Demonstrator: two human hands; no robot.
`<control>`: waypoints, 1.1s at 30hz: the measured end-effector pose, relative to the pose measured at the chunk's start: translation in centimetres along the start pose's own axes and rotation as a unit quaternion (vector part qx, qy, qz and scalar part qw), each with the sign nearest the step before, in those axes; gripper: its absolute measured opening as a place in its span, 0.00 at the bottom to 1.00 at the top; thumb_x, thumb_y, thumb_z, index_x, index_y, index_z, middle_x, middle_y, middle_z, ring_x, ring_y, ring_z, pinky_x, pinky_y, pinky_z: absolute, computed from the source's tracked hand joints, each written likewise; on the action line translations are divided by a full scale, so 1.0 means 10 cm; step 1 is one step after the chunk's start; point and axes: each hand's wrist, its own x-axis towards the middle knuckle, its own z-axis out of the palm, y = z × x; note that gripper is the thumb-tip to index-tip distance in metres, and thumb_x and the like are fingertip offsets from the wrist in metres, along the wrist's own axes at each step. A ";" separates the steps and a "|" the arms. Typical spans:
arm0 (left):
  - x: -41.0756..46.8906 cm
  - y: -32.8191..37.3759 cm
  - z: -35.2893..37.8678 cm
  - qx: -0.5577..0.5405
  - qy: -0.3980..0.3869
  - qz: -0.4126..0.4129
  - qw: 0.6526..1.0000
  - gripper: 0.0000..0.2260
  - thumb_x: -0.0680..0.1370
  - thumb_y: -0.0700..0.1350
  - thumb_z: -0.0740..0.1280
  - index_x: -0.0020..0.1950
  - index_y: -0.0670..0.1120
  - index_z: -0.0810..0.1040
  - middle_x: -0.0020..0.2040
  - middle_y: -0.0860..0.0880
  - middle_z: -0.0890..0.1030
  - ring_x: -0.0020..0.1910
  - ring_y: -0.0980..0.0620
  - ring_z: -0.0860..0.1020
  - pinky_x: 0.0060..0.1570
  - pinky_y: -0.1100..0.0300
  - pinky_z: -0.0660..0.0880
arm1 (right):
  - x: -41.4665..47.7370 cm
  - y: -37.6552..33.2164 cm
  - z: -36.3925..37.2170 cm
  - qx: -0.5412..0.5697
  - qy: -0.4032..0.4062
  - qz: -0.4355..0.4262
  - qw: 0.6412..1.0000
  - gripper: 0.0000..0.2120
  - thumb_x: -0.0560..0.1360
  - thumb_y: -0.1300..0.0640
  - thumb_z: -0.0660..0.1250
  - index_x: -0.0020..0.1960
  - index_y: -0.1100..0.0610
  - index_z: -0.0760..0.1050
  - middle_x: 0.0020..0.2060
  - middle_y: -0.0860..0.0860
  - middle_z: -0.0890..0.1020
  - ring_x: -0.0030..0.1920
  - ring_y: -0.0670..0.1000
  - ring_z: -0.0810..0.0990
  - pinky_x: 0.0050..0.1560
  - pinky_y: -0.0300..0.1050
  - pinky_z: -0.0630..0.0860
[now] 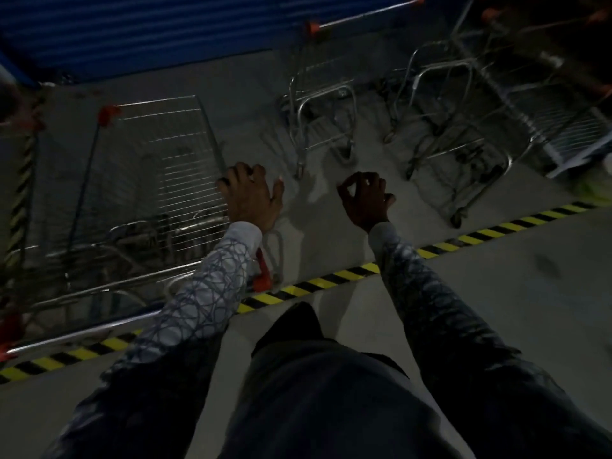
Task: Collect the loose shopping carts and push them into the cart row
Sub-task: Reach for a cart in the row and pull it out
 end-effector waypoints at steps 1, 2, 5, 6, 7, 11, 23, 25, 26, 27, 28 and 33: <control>0.10 0.07 0.07 0.005 -0.001 0.010 1.000 0.22 0.79 0.60 0.58 0.57 0.43 0.76 0.56 0.39 0.74 0.59 0.38 0.70 0.60 0.42 0.63 | 0.11 0.05 -0.03 0.008 -0.006 0.007 1.000 0.16 0.80 0.40 0.61 0.57 0.50 0.77 0.64 0.54 0.70 0.69 0.58 0.64 0.64 0.61 0.59; 0.23 0.14 0.16 0.010 -0.004 0.015 1.000 0.23 0.78 0.61 0.57 0.57 0.43 0.77 0.55 0.38 0.74 0.59 0.38 0.70 0.59 0.43 0.63 | 0.24 0.10 -0.05 0.017 -0.011 0.013 1.000 0.15 0.81 0.40 0.61 0.58 0.50 0.77 0.65 0.55 0.70 0.70 0.58 0.64 0.64 0.60 0.59; 0.72 0.36 0.44 0.015 -0.038 -0.001 0.999 0.26 0.77 0.62 0.55 0.57 0.42 0.77 0.56 0.37 0.75 0.60 0.36 0.70 0.59 0.42 0.64 | 0.67 0.24 -0.07 0.031 -0.033 0.024 0.999 0.15 0.80 0.41 0.62 0.58 0.50 0.76 0.65 0.55 0.69 0.70 0.58 0.63 0.65 0.60 0.60; 0.93 0.44 0.56 0.014 -0.051 -0.008 0.999 0.26 0.77 0.63 0.55 0.58 0.42 0.76 0.57 0.36 0.75 0.62 0.36 0.69 0.60 0.41 0.64 | 0.85 0.29 -0.07 0.033 -0.041 0.023 0.998 0.14 0.80 0.41 0.63 0.58 0.50 0.76 0.66 0.55 0.68 0.70 0.59 0.63 0.65 0.62 0.60; 1.15 0.51 0.68 0.013 -0.061 -0.013 0.998 0.27 0.76 0.63 0.55 0.59 0.43 0.76 0.58 0.36 0.75 0.63 0.36 0.68 0.61 0.41 0.63 | 1.04 0.35 -0.07 0.035 -0.051 0.020 0.998 0.14 0.80 0.42 0.63 0.59 0.50 0.76 0.66 0.55 0.68 0.70 0.59 0.62 0.65 0.63 0.60; 2.21 0.89 1.18 -0.006 -0.078 -0.024 0.997 0.26 0.78 0.62 0.58 0.62 0.42 0.75 0.63 0.36 0.72 0.68 0.36 0.65 0.65 0.40 0.60 | 1.98 0.62 -0.16 0.013 -0.076 0.020 0.997 0.16 0.80 0.41 0.63 0.61 0.50 0.75 0.67 0.56 0.66 0.70 0.61 0.61 0.64 0.64 0.62; 4.73 2.19 1.89 -0.023 -0.081 0.022 0.996 0.26 0.78 0.60 0.62 0.64 0.39 0.73 0.65 0.33 0.72 0.66 0.35 0.67 0.62 0.41 0.63 | 4.60 0.78 -0.62 0.021 -0.030 0.054 0.998 0.16 0.79 0.42 0.66 0.62 0.49 0.76 0.67 0.57 0.68 0.71 0.61 0.62 0.66 0.62 0.64; 5.03 2.24 2.05 -0.019 -0.082 0.029 0.996 0.27 0.78 0.60 0.62 0.64 0.38 0.73 0.65 0.33 0.72 0.68 0.34 0.66 0.64 0.39 0.63 | 5.01 0.74 -0.55 0.037 -0.031 0.050 0.998 0.17 0.79 0.44 0.66 0.63 0.52 0.76 0.67 0.58 0.68 0.70 0.60 0.63 0.66 0.58 0.63; 5.18 2.26 2.13 -0.015 -0.083 0.025 0.996 0.28 0.77 0.60 0.62 0.64 0.38 0.73 0.65 0.32 0.72 0.69 0.33 0.65 0.67 0.39 0.60 | 5.23 0.72 -0.52 0.046 -0.026 0.037 0.998 0.17 0.79 0.45 0.67 0.63 0.54 0.76 0.66 0.59 0.69 0.69 0.61 0.64 0.66 0.55 0.63; 5.33 2.27 2.21 -0.008 -0.082 0.017 0.996 0.28 0.77 0.60 0.61 0.64 0.38 0.74 0.65 0.32 0.72 0.70 0.33 0.64 0.69 0.39 0.57 | 5.47 0.72 -0.47 0.054 -0.024 0.022 0.998 0.18 0.79 0.46 0.68 0.63 0.55 0.76 0.65 0.60 0.70 0.69 0.62 0.65 0.67 0.55 0.64; 5.47 2.29 2.28 0.001 -0.078 0.007 0.997 0.28 0.76 0.60 0.60 0.64 0.39 0.74 0.64 0.33 0.73 0.69 0.34 0.65 0.71 0.40 0.52 | 5.72 0.71 -0.43 0.062 -0.028 0.014 0.998 0.19 0.79 0.46 0.68 0.65 0.56 0.75 0.65 0.61 0.70 0.69 0.62 0.66 0.68 0.56 0.64; 6.06 2.41 2.74 0.047 -0.068 -0.052 0.995 0.23 0.76 0.60 0.56 0.59 0.45 0.77 0.60 0.39 0.76 0.62 0.38 0.72 0.64 0.43 0.52 | 7.06 0.67 -0.28 -0.001 0.027 -0.013 1.000 0.35 0.78 0.34 0.52 0.79 0.53 0.61 0.78 0.59 0.60 0.79 0.60 0.55 0.74 0.60 0.54</control>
